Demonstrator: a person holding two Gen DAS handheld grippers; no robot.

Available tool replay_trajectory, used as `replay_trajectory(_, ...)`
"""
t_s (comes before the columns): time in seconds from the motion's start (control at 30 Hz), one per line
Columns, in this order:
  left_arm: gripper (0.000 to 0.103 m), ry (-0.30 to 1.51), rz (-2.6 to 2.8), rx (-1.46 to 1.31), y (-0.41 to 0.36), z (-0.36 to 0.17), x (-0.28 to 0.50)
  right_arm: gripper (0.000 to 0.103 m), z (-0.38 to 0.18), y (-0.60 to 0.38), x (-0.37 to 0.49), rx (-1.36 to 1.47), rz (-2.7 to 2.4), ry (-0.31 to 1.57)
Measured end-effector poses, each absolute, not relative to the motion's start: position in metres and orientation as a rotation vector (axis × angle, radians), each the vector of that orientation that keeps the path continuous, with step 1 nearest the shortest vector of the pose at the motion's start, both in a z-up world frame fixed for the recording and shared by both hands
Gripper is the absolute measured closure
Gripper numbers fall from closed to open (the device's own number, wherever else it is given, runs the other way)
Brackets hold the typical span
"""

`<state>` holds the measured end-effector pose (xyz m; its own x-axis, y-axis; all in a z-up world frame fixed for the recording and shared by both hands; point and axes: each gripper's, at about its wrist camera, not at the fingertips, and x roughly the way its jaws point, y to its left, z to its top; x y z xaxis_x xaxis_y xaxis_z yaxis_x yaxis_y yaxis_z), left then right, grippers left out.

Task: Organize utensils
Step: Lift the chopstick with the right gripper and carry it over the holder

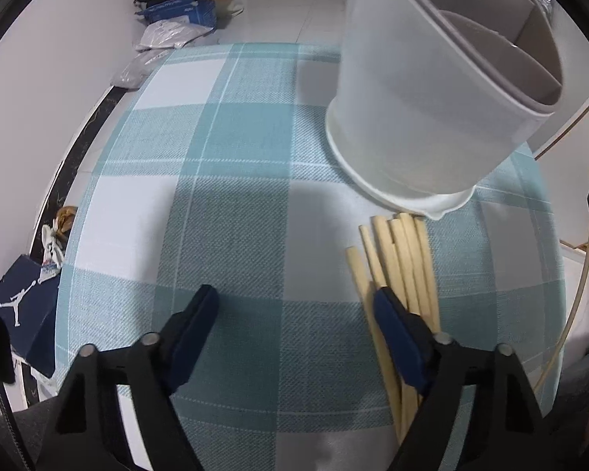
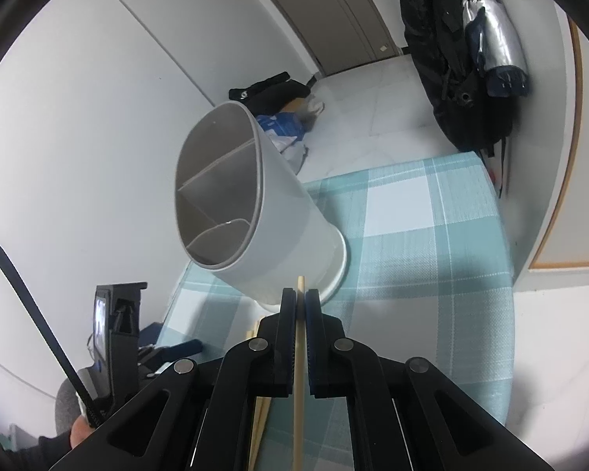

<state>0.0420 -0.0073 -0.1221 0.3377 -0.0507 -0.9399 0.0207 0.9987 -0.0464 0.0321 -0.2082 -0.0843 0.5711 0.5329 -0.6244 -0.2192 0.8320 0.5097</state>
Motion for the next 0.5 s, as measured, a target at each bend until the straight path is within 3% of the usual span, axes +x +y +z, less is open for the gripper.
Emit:
replay_trajectory(0.2,0.056,1.209,-0.039,0.003,-0.015,-0.120,0.043,0.099,-0.081,-0.212,0.030,0.414,0.459,0.844)
replay_trajectory(0.37,0.095,1.191,-0.071,0.010,-0.022,-0.120,0.044,0.099,-0.077,-0.213,0.026,0.406,0.457,0.833)
replay_trajectory(0.5,0.099,1.177,-0.083,-0.008,-0.022,-0.121,0.050,0.099,-0.077,-0.215,0.024,0.405,0.451,0.828)
